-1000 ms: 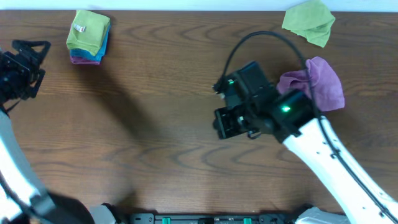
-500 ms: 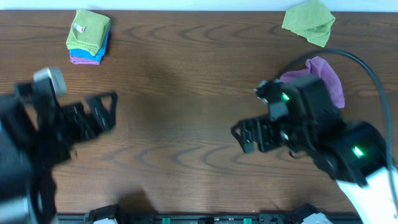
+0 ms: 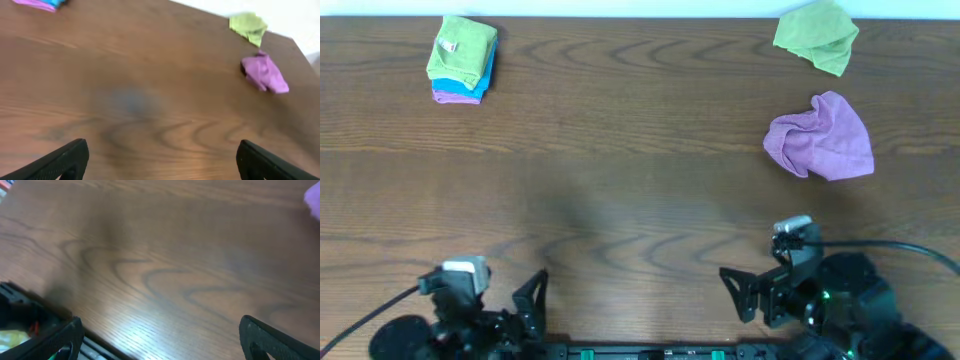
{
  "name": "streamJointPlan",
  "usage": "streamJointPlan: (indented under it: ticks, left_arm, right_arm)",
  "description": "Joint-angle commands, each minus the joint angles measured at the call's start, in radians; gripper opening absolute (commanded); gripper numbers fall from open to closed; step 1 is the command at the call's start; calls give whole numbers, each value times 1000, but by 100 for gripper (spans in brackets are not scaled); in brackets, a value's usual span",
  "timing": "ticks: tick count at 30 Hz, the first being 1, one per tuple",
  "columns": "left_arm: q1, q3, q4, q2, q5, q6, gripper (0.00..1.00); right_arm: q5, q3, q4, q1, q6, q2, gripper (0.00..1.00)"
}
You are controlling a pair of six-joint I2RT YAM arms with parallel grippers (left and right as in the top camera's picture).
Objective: Fold the cloth
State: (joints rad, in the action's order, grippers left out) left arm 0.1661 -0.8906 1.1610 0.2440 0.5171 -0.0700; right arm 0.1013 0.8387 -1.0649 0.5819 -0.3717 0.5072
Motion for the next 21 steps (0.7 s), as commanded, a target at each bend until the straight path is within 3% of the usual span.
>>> streamJointPlan:
  ticks: [1,21]
  left_arm:
    - [-6,88,-54,-32,60,13,95]
    - [-6,126,-5,-27,10,-5,95]
  right_arm:
    - [7,-18,29,8,-17,-25,99]
    - [7,-18,20,8,-16,-24,99]
